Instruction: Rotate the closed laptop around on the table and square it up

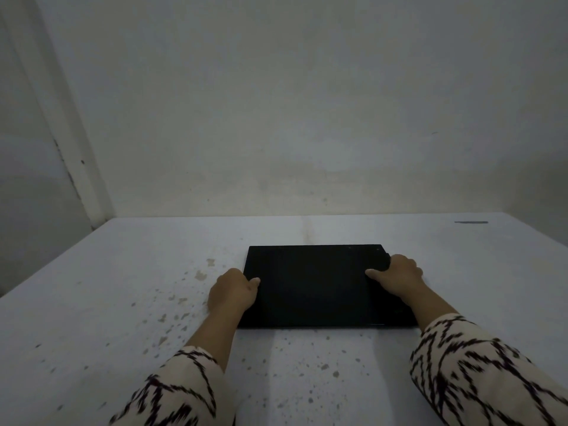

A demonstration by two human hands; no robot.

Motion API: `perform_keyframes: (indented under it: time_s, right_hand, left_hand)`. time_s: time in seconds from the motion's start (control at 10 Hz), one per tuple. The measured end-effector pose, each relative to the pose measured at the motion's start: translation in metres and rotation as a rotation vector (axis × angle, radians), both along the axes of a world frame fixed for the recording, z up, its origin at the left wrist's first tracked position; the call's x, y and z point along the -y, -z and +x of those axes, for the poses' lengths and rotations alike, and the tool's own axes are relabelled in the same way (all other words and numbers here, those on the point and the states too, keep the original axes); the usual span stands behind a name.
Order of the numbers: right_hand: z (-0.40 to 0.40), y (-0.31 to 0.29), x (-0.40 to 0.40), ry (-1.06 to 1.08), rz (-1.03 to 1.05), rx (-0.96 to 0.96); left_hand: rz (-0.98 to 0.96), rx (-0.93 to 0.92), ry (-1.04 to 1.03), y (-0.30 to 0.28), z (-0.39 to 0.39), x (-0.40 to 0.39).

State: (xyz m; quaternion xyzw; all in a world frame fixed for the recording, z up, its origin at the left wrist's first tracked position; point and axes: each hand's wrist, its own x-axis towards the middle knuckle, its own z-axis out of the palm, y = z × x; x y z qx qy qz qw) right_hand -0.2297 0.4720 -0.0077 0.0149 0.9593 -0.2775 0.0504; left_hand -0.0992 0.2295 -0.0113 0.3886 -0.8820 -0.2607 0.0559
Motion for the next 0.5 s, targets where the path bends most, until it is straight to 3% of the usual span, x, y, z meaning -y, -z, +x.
perform_keyframes:
  time_s: [0.3, 0.5]
  right_hand:
    - [0.009, -0.011, 0.01, -0.047, 0.166, 0.053]
    - [0.011, -0.049, 0.034, -0.115, 0.153, -0.136]
  left_hand:
    - [-0.142, 0.115, 0.093, -0.012, -0.013, 0.0]
    - [-0.228, 0.032, 0.199, -0.052, -0.032, -0.005]
